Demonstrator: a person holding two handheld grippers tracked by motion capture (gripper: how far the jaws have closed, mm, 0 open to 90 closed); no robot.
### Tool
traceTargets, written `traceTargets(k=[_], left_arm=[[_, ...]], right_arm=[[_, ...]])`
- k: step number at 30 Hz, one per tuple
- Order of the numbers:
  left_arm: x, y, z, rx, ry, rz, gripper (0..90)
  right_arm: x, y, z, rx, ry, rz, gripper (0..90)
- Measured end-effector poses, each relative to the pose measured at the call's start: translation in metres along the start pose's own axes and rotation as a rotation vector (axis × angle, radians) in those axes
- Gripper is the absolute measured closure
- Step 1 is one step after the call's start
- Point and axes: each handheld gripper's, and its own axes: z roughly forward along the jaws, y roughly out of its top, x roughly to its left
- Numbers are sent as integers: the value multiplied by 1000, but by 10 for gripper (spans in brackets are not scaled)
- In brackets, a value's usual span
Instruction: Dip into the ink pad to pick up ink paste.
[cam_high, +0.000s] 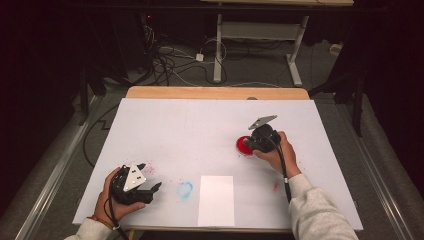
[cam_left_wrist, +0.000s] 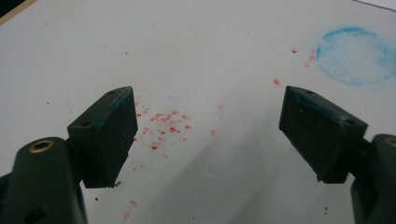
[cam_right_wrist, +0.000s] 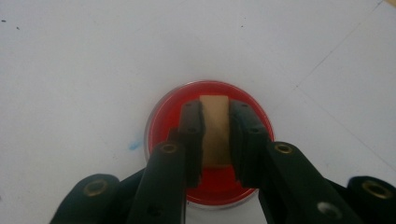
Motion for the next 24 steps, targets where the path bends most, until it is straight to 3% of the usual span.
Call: traceTargets(k=[5, 12, 21, 24], left_arm=[[-1, 0, 0, 3, 0, 4, 190], [-2, 1, 1, 12, -5, -2, 191], [-2, 1, 1, 14, -7, -2, 192], [-2, 1, 2, 23, -3, -1, 194]], right_arm=[[-1, -2, 1, -6, 10, 19, 764], [5, 0, 2, 9, -32, -28, 765], [2, -1, 3, 0, -12, -1, 765], [4, 0, 2, 11, -28, -5, 765]])
